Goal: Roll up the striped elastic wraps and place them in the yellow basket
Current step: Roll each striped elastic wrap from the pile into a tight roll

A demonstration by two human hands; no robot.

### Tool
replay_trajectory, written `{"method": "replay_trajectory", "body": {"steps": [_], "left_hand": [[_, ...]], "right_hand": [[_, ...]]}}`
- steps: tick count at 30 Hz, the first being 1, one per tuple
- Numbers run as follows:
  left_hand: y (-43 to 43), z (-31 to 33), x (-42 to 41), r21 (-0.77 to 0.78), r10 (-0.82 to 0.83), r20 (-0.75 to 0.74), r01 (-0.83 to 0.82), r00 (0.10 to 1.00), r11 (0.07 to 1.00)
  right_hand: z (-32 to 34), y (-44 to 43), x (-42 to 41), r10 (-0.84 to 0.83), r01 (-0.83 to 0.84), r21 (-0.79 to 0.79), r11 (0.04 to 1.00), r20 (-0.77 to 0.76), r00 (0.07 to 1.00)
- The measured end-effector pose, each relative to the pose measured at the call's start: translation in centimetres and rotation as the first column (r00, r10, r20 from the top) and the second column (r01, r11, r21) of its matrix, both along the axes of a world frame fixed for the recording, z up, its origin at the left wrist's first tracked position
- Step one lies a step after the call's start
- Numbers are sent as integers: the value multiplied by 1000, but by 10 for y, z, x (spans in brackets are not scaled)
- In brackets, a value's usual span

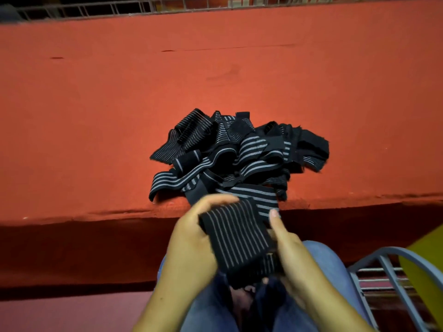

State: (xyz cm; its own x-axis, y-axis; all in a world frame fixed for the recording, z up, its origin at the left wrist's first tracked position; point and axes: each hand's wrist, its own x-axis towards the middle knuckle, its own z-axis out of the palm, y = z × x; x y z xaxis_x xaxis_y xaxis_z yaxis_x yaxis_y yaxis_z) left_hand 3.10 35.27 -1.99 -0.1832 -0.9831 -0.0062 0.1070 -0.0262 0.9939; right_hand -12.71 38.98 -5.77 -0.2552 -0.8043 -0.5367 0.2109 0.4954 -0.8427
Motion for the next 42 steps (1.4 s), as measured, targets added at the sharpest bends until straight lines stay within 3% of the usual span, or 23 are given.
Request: {"method": "replay_trajectory", "body": {"steps": [1, 4, 6, 8, 10, 12, 15, 18, 22, 29, 35, 42], "left_hand": [[0, 4, 1, 73, 55, -92, -49, 994, 996], [-5, -9, 9, -5, 98, 32, -98, 995, 995], [-4, -22, 17, 69, 150, 58, -154, 987, 986], [0, -32, 24, 99, 156, 122, -168, 980, 981], [13, -38, 26, 30, 127, 229, -138, 965, 990], [25, -41, 23, -18, 126, 301, -126, 945, 992], [40, -45, 18, -28, 124, 218, -121, 968, 992], [52, -51, 13, -5, 51, 220, -51, 974, 999], [49, -50, 8, 17, 12, 202, -16, 979, 1000], [60, -48, 3, 110, 11, 241, -39, 970, 993], [61, -70, 5, 25, 38, 225, -45, 974, 999], [68, -76, -1, -16, -197, 202, 205, 959, 979]], "right_hand": [[2, 5, -2, -37, 39, -17, 999, 106, 994], [-5, 21, -14, -45, 58, -39, 998, 278, 960], [-9, 30, -18, -50, 90, -82, 993, 396, 917], [-6, 39, -17, -37, 148, -168, 975, 531, 847], [-4, 53, -14, 23, 162, -215, 963, 666, 745], [-9, 62, -14, 94, 140, -255, 957, 728, 679], [-14, 75, -6, 92, 221, -297, 929, 764, 638], [-16, 89, 1, 100, 206, -384, 900, 644, 759], [-18, 92, 5, 158, 27, -472, 881, 349, 924], [-28, 94, 7, 49, -59, -473, 879, -34, 998], [-35, 89, 11, -100, 49, -512, 858, -72, 992], [-42, 80, 5, -198, 133, -494, 859, -81, 977]]}}
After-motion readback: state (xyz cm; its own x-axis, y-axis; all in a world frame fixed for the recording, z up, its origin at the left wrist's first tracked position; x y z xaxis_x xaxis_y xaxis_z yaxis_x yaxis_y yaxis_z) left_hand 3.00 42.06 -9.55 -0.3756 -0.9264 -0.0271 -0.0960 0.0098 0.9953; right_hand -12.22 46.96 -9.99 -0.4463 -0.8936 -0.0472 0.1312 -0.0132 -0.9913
